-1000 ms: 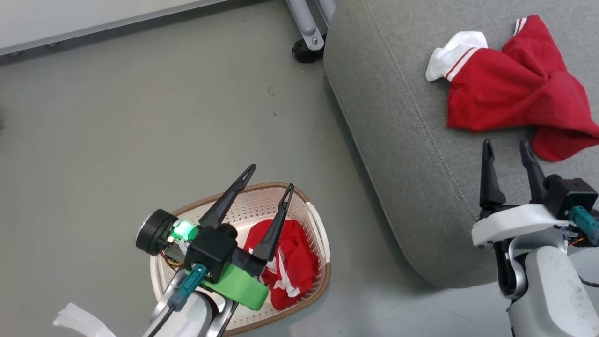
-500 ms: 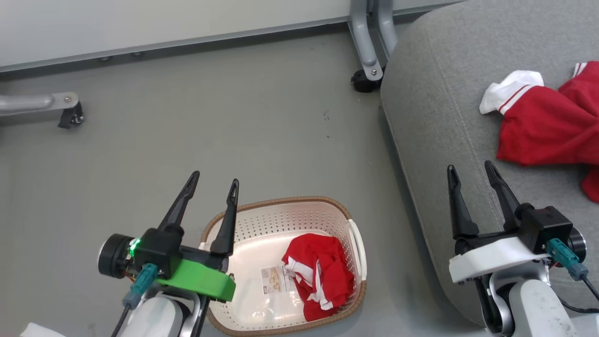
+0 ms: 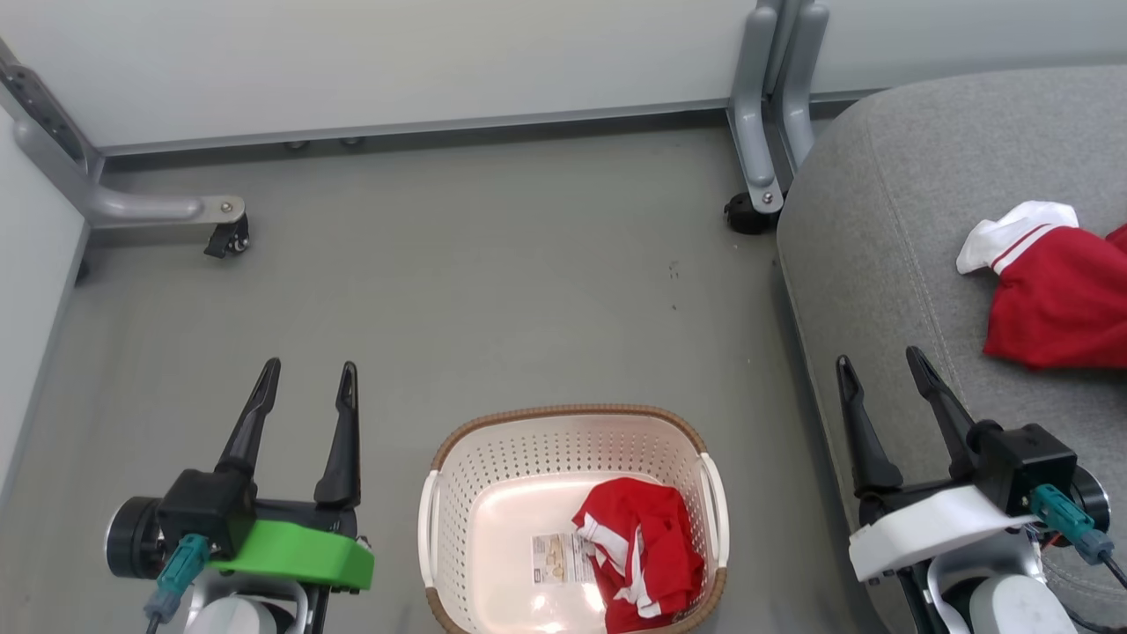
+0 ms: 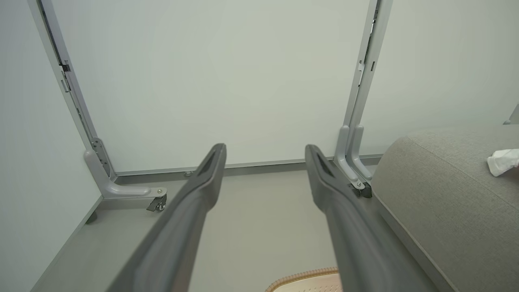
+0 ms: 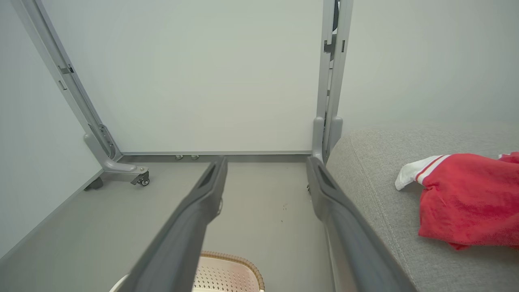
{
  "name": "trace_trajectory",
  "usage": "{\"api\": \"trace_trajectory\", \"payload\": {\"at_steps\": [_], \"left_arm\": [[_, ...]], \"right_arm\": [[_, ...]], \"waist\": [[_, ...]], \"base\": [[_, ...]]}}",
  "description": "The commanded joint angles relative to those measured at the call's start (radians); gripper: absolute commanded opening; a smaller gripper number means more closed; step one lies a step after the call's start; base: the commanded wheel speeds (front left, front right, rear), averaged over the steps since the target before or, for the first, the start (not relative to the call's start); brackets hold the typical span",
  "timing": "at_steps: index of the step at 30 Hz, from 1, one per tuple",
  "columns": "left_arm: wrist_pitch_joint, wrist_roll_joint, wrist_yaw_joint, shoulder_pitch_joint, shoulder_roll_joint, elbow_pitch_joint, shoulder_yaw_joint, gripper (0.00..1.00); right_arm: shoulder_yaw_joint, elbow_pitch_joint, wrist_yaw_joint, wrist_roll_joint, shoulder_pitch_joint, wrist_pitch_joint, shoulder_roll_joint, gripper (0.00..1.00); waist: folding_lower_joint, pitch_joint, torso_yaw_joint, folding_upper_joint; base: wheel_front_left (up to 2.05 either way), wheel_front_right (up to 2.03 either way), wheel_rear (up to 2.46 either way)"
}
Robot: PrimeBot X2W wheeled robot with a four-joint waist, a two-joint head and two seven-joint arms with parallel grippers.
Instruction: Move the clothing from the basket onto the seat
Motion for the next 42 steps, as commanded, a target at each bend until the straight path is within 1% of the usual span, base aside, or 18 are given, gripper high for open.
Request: {"api": "trace_trajectory", "payload": {"at_steps": [1,6,15,26,42], "left_arm": [[0.000,0.010,-0.010,0.024,-0.006,0.004,0.015,1.00],[0.000,0.042,-0.032,0.061,-0.019,0.025,0.044,1.00],[-0.001,0.078,-0.059,0.113,-0.044,0.071,0.068,1.00],[-0.001,0.106,-0.072,0.133,-0.064,0.104,0.099,1.00],[-0.001,0.138,-0.086,0.112,-0.083,0.130,0.129,1.00]], "right_arm": [[-0.005,-0.010,0.000,-0.003,0.023,0.008,-0.003,1.00],[-0.005,-0.024,0.000,0.002,0.060,0.029,-0.003,1.00],[-0.015,-0.039,0.000,-0.001,0.116,0.051,-0.002,1.00],[-0.017,-0.055,0.000,-0.003,0.134,0.070,-0.002,1.00],[-0.013,-0.067,0.000,-0.006,0.124,0.073,-0.002,1.00]], "waist": [[0.0000,-0.019,0.005,0.0000],[0.0000,-0.048,-0.005,0.0000],[0.0000,-0.101,-0.013,0.0000],[0.0000,-0.115,-0.012,0.0000],[0.0000,-0.110,-0.011,0.0000]], "base": [[0.00,0.00,0.00],[0.00,0.00,0.00],[0.00,0.00,0.00],[0.00,0.00,0.00],[0.00,0.00,0.00]]}}
